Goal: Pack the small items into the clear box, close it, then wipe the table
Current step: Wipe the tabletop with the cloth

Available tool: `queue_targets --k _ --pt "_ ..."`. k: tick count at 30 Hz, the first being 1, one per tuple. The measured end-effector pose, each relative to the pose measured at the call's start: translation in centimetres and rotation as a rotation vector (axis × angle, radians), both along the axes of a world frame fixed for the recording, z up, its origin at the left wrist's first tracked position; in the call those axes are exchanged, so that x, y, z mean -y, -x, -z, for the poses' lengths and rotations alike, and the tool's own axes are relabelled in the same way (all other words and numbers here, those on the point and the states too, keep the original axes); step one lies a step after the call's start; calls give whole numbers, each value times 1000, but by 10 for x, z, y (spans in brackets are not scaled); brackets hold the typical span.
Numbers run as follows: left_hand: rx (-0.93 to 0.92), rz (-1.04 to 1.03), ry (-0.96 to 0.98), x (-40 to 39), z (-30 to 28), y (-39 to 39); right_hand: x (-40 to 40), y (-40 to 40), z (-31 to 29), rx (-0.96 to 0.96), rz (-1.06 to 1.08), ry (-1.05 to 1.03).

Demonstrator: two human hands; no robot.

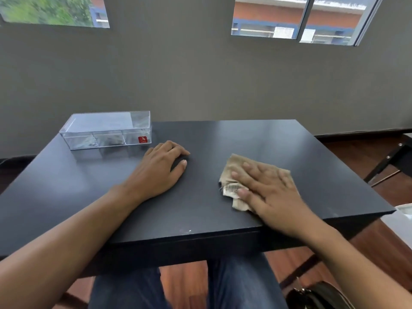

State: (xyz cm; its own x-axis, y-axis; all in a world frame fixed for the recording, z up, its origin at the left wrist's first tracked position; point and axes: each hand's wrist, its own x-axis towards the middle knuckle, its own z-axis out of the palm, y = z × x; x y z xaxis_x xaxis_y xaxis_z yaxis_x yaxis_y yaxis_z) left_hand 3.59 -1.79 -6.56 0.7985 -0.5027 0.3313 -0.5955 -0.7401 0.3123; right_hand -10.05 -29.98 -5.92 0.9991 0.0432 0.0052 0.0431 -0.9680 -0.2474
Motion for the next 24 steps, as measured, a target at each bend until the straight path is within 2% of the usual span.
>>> queue_targets --k 3,8,11,13,17,20,22,24 --pt "5 -21 11 0 0 1 -21 -14 2 -49 62 74" --pt "-2 -53 28 2 1 5 -95 26 3 32 -268 46" --pt "10 -39 32 1 4 5 -74 57 8 99 -347 62" --pt "20 -14 37 2 4 4 -35 67 10 99 -266 81" --pt "-7 77 127 11 1 7 51 63 3 10 49 23" --pt "15 166 104 29 -1 16 69 49 4 19 235 31" --pt "29 205 47 50 -3 22 44 47 7 16 225 31" --pt "38 245 1 71 -5 24 12 59 10 67 93 12"
